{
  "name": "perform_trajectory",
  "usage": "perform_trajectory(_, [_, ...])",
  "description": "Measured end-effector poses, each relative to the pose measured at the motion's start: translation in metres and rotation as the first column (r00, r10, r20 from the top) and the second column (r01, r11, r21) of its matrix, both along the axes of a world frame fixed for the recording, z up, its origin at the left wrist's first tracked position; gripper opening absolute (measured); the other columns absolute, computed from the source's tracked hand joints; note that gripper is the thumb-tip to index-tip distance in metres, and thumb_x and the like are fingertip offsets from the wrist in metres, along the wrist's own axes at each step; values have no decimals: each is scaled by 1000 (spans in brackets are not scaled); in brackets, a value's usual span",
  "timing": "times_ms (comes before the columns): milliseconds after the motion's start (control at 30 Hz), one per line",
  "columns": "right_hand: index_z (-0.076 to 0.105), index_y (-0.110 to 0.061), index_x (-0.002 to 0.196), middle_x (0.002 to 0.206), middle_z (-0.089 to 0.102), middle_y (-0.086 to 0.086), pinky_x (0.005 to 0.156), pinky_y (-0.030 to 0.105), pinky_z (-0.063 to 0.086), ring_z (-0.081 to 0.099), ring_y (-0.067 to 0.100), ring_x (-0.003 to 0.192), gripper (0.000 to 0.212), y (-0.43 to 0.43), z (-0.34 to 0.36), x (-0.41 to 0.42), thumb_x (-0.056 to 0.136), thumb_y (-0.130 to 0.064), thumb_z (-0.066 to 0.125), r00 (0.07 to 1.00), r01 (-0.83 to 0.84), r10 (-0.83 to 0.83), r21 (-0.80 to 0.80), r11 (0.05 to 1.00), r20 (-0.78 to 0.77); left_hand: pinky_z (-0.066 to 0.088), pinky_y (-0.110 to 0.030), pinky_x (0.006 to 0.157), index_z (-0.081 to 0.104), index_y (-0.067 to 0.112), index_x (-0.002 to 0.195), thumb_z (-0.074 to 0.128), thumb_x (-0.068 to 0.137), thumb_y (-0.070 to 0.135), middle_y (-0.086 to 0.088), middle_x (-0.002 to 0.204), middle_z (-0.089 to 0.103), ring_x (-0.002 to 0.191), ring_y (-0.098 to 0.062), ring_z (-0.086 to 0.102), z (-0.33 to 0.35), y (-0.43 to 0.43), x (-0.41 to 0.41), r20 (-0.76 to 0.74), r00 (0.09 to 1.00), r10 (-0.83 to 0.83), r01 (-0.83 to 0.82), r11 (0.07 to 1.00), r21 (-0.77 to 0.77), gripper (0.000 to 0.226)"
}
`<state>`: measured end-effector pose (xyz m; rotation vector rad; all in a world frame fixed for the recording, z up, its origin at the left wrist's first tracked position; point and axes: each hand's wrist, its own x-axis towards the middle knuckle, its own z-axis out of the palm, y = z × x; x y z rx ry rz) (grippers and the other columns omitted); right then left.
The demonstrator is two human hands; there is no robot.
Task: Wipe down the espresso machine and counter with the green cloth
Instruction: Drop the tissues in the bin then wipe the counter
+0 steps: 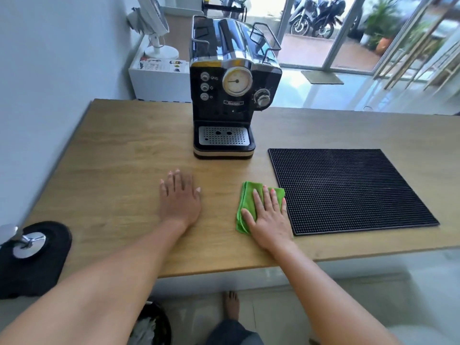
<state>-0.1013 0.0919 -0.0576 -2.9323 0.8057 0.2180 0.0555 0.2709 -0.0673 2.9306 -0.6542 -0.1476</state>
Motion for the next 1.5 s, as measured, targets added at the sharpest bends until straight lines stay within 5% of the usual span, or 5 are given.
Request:
perform_trajectory(333, [4, -31, 156, 163, -10, -3, 119, 45, -9, -17, 17, 149, 73, 40, 0, -19, 94, -68, 16, 871, -490, 486, 52, 870, 68, 2, -46, 121, 11, 22, 153, 13, 98, 44, -8, 162, 5, 149, -27, -2, -3, -1, -2, 35, 999, 29, -27, 998, -56, 59])
perform_trajectory(667, [-8, -23, 155, 159, -21, 11, 118, 54, -10, -23, 28, 147, 80, -14, -1, 88, 91, -69, 4, 1000, 11, -11, 30, 999, -3, -1, -46, 121, 7, 22, 154, 9, 98, 43, -8, 162, 1, 149, -25, -6, -7, -3, -1, 41, 998, 39, -37, 998, -42, 60])
perform_trajectory(933, [-2, -33, 155, 163, -13, -2, 121, 45, -10, -19, 16, 148, 75, 1, 1, 21, 92, -71, 13, 852, -523, 522, 55, 850, 37, -3, -46, 121, 3, 23, 154, 9, 99, 44, -7, 162, -5, 149, -23, -10, -3, 0, 0, -6, 1000, 7, -8, 999, -42, 59])
perform_trajectory(1300, [-6, -22, 156, 162, -16, 6, 120, 51, -7, -18, 24, 149, 80, 24, 2, 103, 91, -67, 8, 999, -36, 35, 71, 997, 15, -2, -46, 121, 16, 17, 154, 20, 102, 41, -8, 162, 4, 149, -25, -5, 8, 88, 17, -24, 965, 259, -259, 966, -1, 57])
perform_trajectory(1500, [-3, -25, 156, 163, -14, 2, 120, 49, -11, -19, 20, 149, 76, 111, 4, 73, 93, -65, 10, 860, -508, 510, 105, 855, 1, -1, -43, 121, 10, 13, 154, 16, 101, 44, -9, 162, 0, 149, -24, -6, 1, 123, 10, 1, 941, 337, -337, 941, 36, 62])
